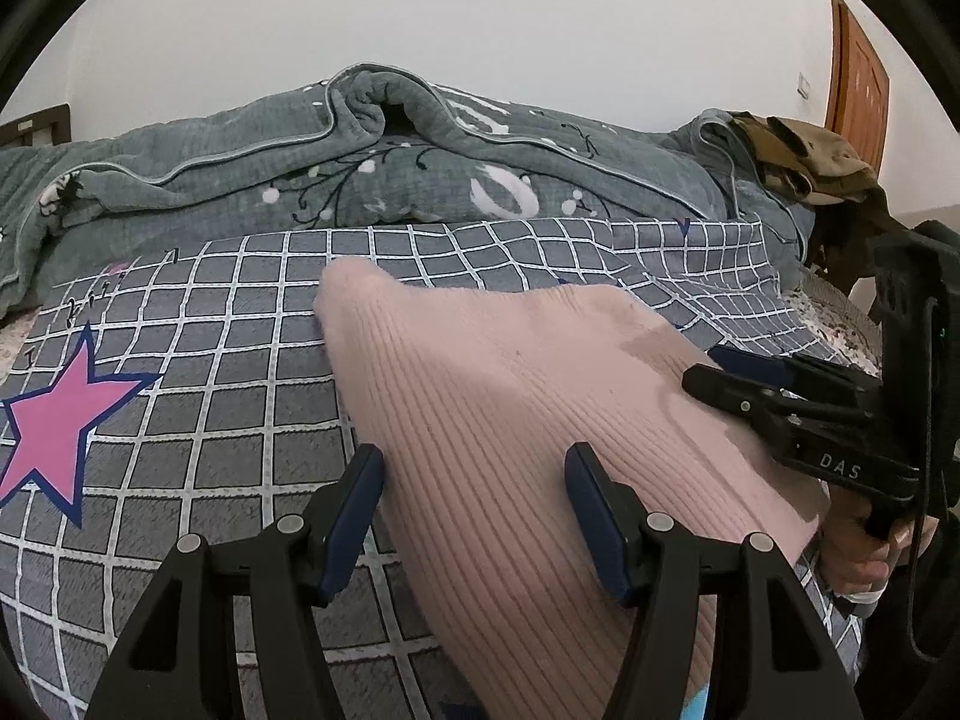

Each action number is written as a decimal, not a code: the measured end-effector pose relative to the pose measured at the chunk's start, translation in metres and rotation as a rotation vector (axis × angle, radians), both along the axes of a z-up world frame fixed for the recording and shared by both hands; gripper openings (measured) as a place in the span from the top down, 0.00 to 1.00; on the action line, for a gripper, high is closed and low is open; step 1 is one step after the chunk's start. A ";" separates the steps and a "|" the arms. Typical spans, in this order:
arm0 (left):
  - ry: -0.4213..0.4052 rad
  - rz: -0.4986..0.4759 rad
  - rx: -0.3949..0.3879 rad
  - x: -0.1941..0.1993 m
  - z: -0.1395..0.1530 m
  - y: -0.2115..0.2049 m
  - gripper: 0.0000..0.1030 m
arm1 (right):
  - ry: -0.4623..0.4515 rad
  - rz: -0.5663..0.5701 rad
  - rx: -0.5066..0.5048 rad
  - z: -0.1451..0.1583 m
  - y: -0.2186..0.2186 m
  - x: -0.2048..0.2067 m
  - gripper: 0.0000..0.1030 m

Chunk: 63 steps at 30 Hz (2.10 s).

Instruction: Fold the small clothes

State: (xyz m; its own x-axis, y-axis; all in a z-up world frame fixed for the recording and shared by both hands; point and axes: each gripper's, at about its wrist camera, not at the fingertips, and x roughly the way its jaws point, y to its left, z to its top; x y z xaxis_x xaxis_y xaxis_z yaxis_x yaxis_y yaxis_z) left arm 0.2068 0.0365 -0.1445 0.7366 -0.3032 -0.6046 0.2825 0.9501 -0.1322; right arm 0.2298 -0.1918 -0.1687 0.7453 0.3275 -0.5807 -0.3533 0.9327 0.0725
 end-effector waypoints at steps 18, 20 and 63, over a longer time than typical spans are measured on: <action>0.002 0.009 0.025 -0.019 0.001 -0.005 0.41 | 0.007 -0.006 -0.004 -0.001 -0.006 -0.011 0.58; 0.006 0.006 0.026 -0.022 0.001 -0.005 0.41 | 0.001 -0.001 -0.017 0.000 -0.006 -0.014 0.58; 0.083 0.019 0.013 -0.058 -0.017 -0.006 0.36 | 0.049 0.006 0.006 -0.014 -0.005 -0.060 0.91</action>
State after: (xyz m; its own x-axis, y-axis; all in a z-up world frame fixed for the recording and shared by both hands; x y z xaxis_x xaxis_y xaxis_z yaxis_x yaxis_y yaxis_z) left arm 0.1487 0.0304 -0.1614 0.6893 -0.2808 -0.6679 0.2526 0.9571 -0.1417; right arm 0.1695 -0.1963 -0.1824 0.7139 0.3355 -0.6147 -0.3550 0.9300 0.0953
